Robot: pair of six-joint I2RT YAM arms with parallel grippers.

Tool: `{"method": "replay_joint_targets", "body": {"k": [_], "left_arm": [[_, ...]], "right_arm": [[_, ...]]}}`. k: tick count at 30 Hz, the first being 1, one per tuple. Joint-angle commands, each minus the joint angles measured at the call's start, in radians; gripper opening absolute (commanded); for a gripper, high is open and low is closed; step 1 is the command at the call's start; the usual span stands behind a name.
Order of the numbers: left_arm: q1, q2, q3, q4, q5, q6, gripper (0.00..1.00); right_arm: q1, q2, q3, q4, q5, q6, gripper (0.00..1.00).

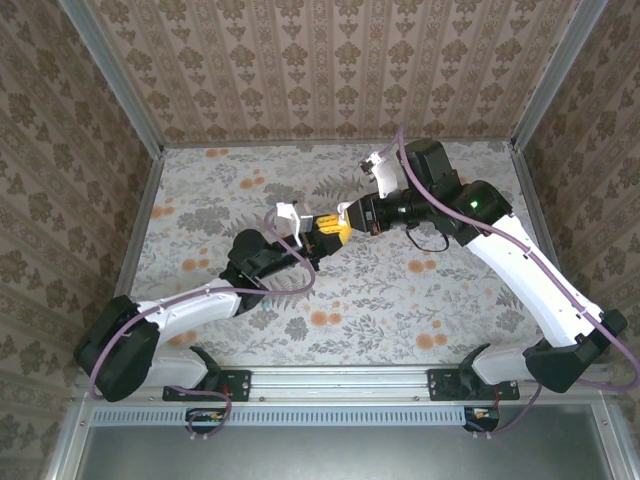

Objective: Insert wireless bluetooth earbuds into charging case

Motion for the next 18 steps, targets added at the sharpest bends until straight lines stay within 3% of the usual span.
{"method": "replay_joint_targets", "body": {"k": [1, 12, 18], "left_arm": [[-0.008, 0.005, 0.007, 0.049, 0.022, -0.008, 0.00], [-0.008, 0.013, 0.011, 0.048, 0.021, -0.005, 0.00], [-0.004, 0.015, 0.004, 0.048, 0.047, -0.005, 0.00]], "right_arm": [[-0.006, 0.000, 0.004, -0.022, -0.038, -0.018, 0.17], [-0.006, -0.024, 0.023, -0.057, -0.079, -0.063, 0.17], [-0.049, -0.082, 0.029, -0.028, -0.019, -0.015, 0.19]]}}
